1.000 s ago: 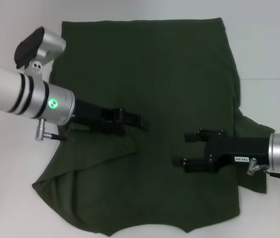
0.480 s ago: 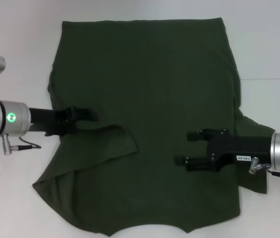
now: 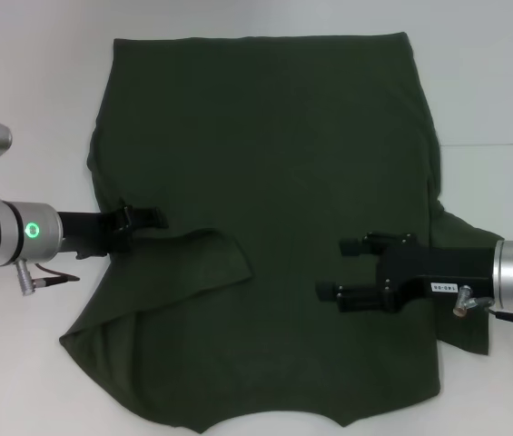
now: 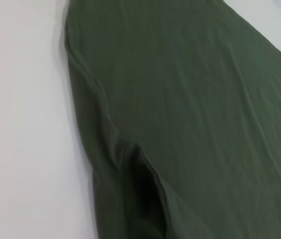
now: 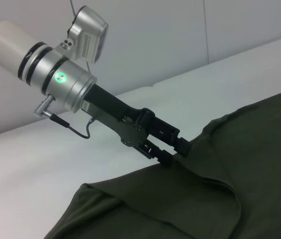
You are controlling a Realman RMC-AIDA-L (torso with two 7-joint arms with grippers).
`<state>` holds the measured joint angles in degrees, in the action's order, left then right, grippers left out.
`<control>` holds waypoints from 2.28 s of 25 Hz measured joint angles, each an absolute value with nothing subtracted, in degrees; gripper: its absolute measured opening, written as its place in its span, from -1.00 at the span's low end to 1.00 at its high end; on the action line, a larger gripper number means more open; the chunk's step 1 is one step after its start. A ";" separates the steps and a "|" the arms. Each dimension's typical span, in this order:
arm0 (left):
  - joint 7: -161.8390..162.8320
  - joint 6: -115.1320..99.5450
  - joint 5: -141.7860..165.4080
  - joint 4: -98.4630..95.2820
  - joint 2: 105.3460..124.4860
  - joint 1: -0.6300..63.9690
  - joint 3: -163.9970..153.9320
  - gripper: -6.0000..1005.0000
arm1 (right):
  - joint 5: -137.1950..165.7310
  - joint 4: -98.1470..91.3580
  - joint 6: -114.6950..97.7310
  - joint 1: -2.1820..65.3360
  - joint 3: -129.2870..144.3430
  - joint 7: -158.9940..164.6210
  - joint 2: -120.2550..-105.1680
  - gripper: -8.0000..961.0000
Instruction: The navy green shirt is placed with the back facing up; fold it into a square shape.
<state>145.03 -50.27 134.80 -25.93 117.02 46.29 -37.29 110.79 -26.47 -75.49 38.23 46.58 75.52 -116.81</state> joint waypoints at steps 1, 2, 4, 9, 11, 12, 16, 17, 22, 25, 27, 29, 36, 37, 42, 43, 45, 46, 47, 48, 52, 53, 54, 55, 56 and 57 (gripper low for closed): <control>144.99 -49.60 134.77 -25.81 117.19 46.36 -37.33 0.63 | 110.80 -26.47 -75.49 38.23 46.58 75.49 -116.81 0.92; 144.96 -49.11 134.75 -25.77 117.36 46.42 -37.36 0.63 | 110.80 -26.47 -75.49 38.23 46.58 75.47 -116.80 0.92; 144.89 -48.38 134.71 -25.70 117.64 46.64 -37.36 0.63 | 110.81 -26.43 -75.49 38.24 46.58 75.45 -116.76 0.92; 144.81 -47.61 134.65 -25.33 117.80 47.50 -37.36 0.63 | 110.83 -26.37 -75.50 38.23 46.58 75.30 -116.80 0.92; 144.80 -47.26 134.66 -24.70 117.80 47.92 -37.36 0.63 | 110.83 -26.37 -75.50 38.23 46.58 75.21 -116.82 0.92; 144.80 -47.09 134.66 -24.53 117.80 47.98 -37.35 0.63 | 110.83 -26.37 -75.50 38.24 46.58 75.16 -116.82 0.92; 144.29 -46.38 133.09 -24.25 118.04 48.19 -36.81 0.63 | 110.83 -26.40 -75.50 38.23 46.58 75.05 -116.81 0.92; 143.00 -46.38 130.93 -24.26 118.22 48.39 -36.34 0.63 | 110.83 -26.40 -75.50 38.23 46.58 74.96 -116.81 0.92; 120.54 -54.90 107.42 -24.35 119.95 50.11 -34.99 0.63 | 110.79 -26.21 -75.23 38.42 46.64 74.44 -117.12 0.92; 112.25 -58.45 102.65 -24.76 120.15 49.02 -34.93 0.63 | 110.81 -26.25 -75.11 38.47 46.73 74.71 -117.07 0.92; 111.22 -59.45 101.89 -24.75 119.89 47.42 -34.86 0.63 | 110.80 -26.17 -74.91 38.47 46.50 74.83 -116.90 0.92; 110.53 -60.14 100.36 -24.79 119.68 45.38 -34.84 0.63 | 110.65 -26.12 -74.65 38.48 46.27 74.91 -116.81 0.92; 120.18 -52.29 105.06 -24.67 118.28 40.38 -34.80 0.63 | 110.52 -26.46 -73.74 38.38 46.14 76.33 -116.74 0.92; 121.34 -50.53 106.25 -24.02 118.22 40.30 -34.81 0.63 | 110.51 -26.46 -73.60 38.35 46.14 76.36 -116.72 0.92; 121.33 -45.26 107.91 -20.10 118.38 42.49 -36.86 0.63 | 110.52 -26.46 -73.42 38.39 46.13 76.43 -116.72 0.93; 121.31 -44.58 107.95 -19.58 118.51 43.03 -37.20 0.63 | 110.54 -26.46 -73.40 38.34 46.13 76.44 -116.71 0.93; 121.29 -43.56 108.00 -18.60 118.81 44.13 -37.61 0.63 | 110.56 -26.46 -73.39 38.17 46.13 76.45 -116.68 0.93; 121.29 -43.16 108.02 -18.28 118.99 44.50 -37.68 0.63 | 110.56 -26.46 -73.38 38.13 46.14 76.45 -116.67 0.93; 121.29 -42.83 108.04 -18.10 119.18 44.73 -37.70 0.63 | 110.56 -26.46 -73.38 38.04 46.14 76.45 -116.64 0.93; 121.29 -42.43 108.03 -18.02 119.44 44.99 -37.70 0.63 | 110.55 -26.46 -73.38 37.96 46.14 76.44 -116.63 0.93; 121.21 -40.01 106.95 -17.75 120.89 46.33 -36.89 0.63 | 110.49 -26.34 -73.44 37.64 46.14 76.03 -116.59 0.93; 120.91 -38.90 106.04 -17.76 121.51 46.93 -36.61 0.63 | 110.50 -26.29 -73.49 37.63 46.15 76.00 -116.60 0.93; 120.38 -37.71 104.75 -17.81 122.09 47.68 -36.34 0.63 | 110.53 -26.25 -73.59 37.62 46.18 76.00 -116.59 0.93; 119.53 -36.83 103.01 -17.83 122.71 48.71 -36.27 0.63 | 110.59 -26.22 -73.70 37.62 46.27 75.99 -116.61 0.93; 118.49 -36.77 101.13 -17.80 123.18 49.68 -36.26 0.63 | 110.64 -26.24 -73.83 37.59 46.35 75.99 -116.64 0.93; 117.18 -37.42 98.85 -17.79 123.53 50.70 -36.25 0.63 | 110.67 -26.27 -73.97 37.55 46.41 75.98 -116.69 0.92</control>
<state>117.18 -37.42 98.85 -17.79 123.53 50.70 -36.25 110.67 -26.27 -73.97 37.55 46.41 75.98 -116.69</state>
